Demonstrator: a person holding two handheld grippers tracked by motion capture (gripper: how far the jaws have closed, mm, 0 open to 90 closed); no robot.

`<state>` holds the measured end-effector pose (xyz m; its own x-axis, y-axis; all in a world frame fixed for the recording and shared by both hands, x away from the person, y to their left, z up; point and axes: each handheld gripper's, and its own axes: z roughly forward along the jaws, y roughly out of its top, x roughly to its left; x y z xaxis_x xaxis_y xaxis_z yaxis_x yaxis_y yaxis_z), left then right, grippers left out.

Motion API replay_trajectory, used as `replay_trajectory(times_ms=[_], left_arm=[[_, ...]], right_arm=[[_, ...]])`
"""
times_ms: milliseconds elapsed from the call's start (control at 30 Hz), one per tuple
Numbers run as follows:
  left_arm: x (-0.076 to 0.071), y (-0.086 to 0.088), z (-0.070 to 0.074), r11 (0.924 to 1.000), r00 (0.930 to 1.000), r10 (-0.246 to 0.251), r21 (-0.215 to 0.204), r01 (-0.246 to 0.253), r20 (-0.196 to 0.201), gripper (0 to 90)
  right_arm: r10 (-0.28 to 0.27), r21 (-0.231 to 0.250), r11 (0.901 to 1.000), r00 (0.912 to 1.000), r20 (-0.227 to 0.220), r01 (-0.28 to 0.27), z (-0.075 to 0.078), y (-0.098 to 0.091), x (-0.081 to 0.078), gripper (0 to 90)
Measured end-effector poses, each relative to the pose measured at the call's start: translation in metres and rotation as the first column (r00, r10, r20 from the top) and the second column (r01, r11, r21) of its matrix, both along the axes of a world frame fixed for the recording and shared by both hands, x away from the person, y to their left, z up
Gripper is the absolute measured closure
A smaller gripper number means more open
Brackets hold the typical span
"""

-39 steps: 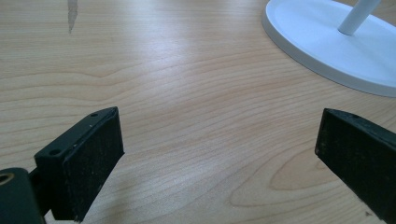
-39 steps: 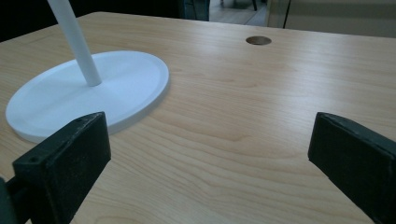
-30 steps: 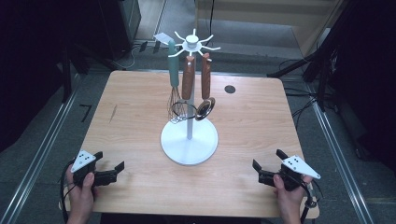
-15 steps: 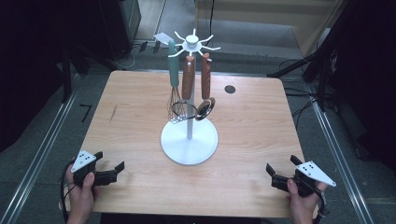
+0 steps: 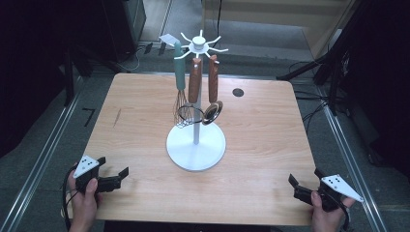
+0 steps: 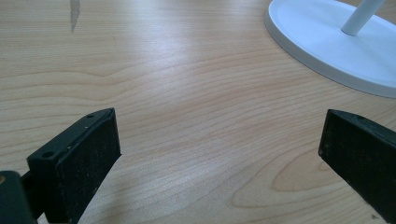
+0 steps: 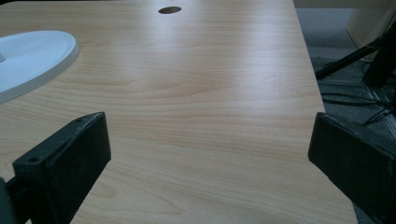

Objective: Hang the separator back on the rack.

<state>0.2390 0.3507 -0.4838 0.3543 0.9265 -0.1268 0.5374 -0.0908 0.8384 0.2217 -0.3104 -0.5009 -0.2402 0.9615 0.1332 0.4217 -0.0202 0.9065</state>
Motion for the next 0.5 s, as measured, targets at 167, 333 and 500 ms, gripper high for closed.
replay_trajectory(times_ms=[167,333,500], left_arm=[[0.0003,0.0,0.0002,1.0,1.0,0.003,0.002,-0.003,0.001,0.0],[0.0012,0.0001,0.0001,1.0,1.0,0.002,-0.001,-0.002,0.001,0.0],[0.0017,0.0006,0.0002,1.0,1.0,0.001,-0.005,-0.001,-0.001,0.0]], right_arm=[[0.005,-0.007,1.0,0.9999,-0.016,-0.005,-0.0045,-0.0007,0.0017,0.0],[0.001,-0.007,1.0,0.9994,-0.034,-0.001,-0.0072,0.002,0.003,0.0],[-0.001,-0.002,1.0,0.999,-0.044,0.001,-0.0079,0.0021,0.0045,0.0]])
